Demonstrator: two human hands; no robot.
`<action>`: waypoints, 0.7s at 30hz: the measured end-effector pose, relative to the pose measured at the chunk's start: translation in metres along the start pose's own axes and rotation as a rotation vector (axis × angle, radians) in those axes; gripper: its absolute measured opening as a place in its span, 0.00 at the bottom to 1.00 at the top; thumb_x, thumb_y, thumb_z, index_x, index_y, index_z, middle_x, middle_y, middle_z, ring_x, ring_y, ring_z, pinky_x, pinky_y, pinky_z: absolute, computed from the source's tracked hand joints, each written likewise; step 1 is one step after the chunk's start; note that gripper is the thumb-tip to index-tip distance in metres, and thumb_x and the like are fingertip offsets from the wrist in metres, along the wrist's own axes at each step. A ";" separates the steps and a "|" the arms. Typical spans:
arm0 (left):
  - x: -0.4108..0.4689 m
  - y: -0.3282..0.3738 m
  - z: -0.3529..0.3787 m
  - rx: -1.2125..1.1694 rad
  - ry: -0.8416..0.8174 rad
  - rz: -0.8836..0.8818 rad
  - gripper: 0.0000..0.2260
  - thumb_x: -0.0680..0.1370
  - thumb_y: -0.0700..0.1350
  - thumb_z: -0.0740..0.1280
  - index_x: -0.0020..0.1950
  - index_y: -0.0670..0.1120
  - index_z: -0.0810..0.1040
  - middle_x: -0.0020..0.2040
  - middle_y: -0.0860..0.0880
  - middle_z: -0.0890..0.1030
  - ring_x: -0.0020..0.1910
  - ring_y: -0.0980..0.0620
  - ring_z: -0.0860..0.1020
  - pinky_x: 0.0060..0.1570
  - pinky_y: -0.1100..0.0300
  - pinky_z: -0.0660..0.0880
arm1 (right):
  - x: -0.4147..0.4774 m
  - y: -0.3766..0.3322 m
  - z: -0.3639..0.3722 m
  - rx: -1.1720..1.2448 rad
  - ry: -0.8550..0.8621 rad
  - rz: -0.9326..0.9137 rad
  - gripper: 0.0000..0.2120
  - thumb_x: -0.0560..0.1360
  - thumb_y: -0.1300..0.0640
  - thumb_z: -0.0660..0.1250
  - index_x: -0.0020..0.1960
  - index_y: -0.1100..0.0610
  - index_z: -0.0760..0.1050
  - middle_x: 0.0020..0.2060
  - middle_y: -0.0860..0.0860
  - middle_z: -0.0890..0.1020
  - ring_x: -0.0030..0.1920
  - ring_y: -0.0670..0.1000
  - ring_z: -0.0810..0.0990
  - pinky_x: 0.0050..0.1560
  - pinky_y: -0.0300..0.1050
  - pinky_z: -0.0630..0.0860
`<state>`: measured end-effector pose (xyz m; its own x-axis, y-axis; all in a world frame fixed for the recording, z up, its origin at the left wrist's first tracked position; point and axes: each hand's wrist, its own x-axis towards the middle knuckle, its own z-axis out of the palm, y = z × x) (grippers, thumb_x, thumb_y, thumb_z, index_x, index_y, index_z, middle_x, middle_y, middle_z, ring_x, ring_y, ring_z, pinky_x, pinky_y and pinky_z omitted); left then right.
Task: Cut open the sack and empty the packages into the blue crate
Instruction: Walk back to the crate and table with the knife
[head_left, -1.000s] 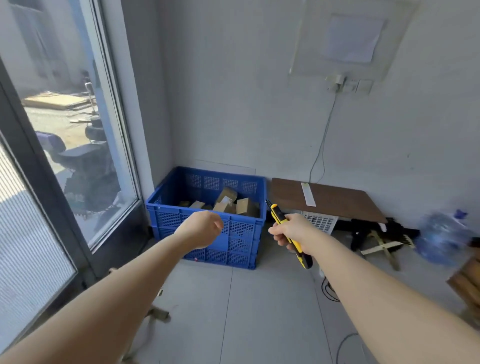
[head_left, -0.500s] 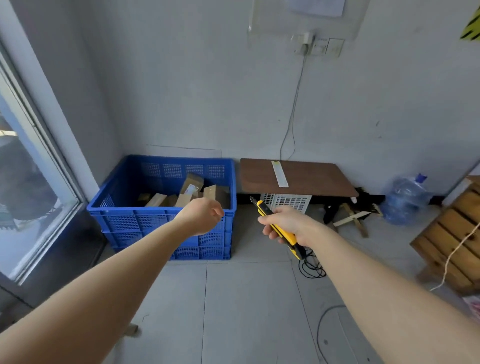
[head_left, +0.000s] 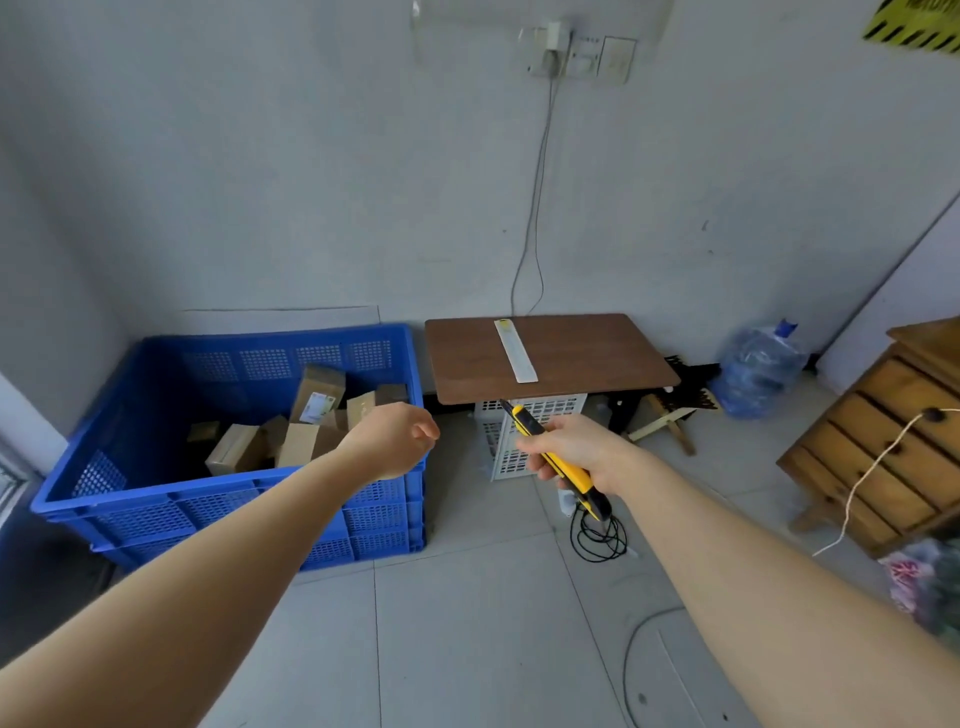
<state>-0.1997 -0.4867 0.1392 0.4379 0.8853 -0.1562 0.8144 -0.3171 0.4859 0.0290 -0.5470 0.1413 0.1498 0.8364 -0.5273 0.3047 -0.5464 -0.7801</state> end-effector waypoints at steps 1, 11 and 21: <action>0.013 -0.001 0.000 0.000 -0.002 0.004 0.12 0.80 0.41 0.60 0.59 0.50 0.80 0.60 0.51 0.81 0.58 0.51 0.78 0.59 0.58 0.74 | 0.012 -0.002 -0.005 0.012 0.002 0.007 0.13 0.73 0.54 0.72 0.53 0.60 0.76 0.38 0.55 0.82 0.36 0.50 0.78 0.30 0.41 0.72; 0.168 0.007 -0.003 -0.038 -0.005 -0.042 0.11 0.80 0.41 0.61 0.58 0.50 0.80 0.60 0.51 0.81 0.60 0.51 0.77 0.60 0.57 0.73 | 0.150 -0.053 -0.077 -0.012 -0.040 0.002 0.14 0.73 0.55 0.72 0.55 0.60 0.76 0.39 0.56 0.82 0.38 0.51 0.77 0.32 0.42 0.73; 0.307 0.013 0.001 -0.102 -0.011 -0.077 0.12 0.79 0.40 0.61 0.58 0.49 0.80 0.59 0.52 0.81 0.59 0.53 0.78 0.59 0.59 0.72 | 0.285 -0.094 -0.128 -0.048 -0.038 0.025 0.14 0.72 0.60 0.70 0.57 0.61 0.75 0.42 0.56 0.82 0.37 0.51 0.78 0.34 0.42 0.74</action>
<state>-0.0543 -0.2188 0.0969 0.3803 0.9018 -0.2054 0.8032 -0.2119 0.5568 0.1636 -0.2513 0.1073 0.1227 0.8198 -0.5594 0.3458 -0.5637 -0.7502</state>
